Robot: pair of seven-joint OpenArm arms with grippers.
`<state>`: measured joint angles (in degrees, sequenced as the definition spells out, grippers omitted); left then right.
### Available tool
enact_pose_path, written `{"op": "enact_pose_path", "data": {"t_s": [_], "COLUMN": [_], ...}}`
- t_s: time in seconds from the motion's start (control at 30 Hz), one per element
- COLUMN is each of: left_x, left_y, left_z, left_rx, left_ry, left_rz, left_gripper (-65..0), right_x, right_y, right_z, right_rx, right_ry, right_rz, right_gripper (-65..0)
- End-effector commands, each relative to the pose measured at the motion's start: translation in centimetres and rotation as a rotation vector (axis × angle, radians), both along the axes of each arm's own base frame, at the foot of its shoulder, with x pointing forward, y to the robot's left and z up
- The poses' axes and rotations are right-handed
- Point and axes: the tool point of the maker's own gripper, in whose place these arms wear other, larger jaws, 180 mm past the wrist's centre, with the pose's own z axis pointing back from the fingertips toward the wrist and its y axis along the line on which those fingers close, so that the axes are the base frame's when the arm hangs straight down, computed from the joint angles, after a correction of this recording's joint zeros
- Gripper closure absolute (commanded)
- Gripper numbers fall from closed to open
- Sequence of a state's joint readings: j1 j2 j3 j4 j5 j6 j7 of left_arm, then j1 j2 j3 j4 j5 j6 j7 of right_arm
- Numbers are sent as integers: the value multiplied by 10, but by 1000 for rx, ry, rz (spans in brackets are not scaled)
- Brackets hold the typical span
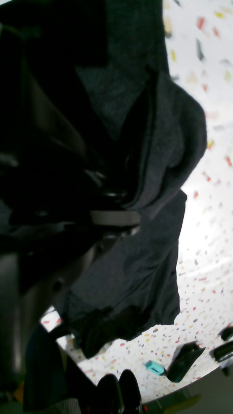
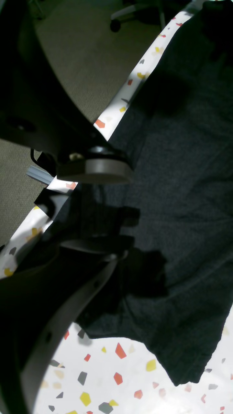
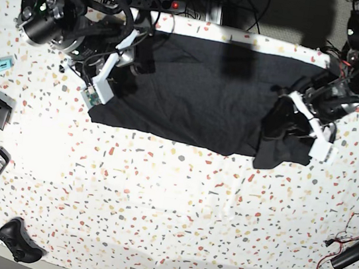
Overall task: Fold the T-shirt properly
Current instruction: 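Carry the grasped shirt end inward with the left gripper and release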
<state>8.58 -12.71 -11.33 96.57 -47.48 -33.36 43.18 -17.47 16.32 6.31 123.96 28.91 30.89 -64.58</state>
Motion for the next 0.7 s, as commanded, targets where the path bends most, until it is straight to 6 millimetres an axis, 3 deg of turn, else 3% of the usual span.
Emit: {"op": "enact_pose_path", "data": {"t_s": [0.0,0.03,0.1,0.13,0.23,0.33,0.43,0.67], "left_x": [5,4,1,0,0,8,11,-11], "left_y": [-5,-11,-24,-31,-44,-39,-21,30], "left_z": [14,14,15,17,28,35,27,3], "left_rx": [-20,-27,-49,-69,-121,-95,-5,156], "left_ry": [-54,-56,-54,-54,-79,-106,-59,25], "left_rz": [-10,-24,-59,-77,-120,-131,-139,-143], "left_gripper": [0,-19,-213,-270,-280,-280,-280,-280], "right_x": [4,4,4,4,4,4,4,6], "right_y": [3,3,3,3,3,3,3,3], "right_z": [10,10,10,10,10,10,10,11], "right_rx": [18,18,18,18,17,17,16,21], "right_ry": [-40,-41,-40,-40,-40,-40,-40,-51], "right_rz": [12,12,12,12,11,11,11,9], "right_gripper": [-255,-255,-255,-255,-255,-255,-255,-255]}}
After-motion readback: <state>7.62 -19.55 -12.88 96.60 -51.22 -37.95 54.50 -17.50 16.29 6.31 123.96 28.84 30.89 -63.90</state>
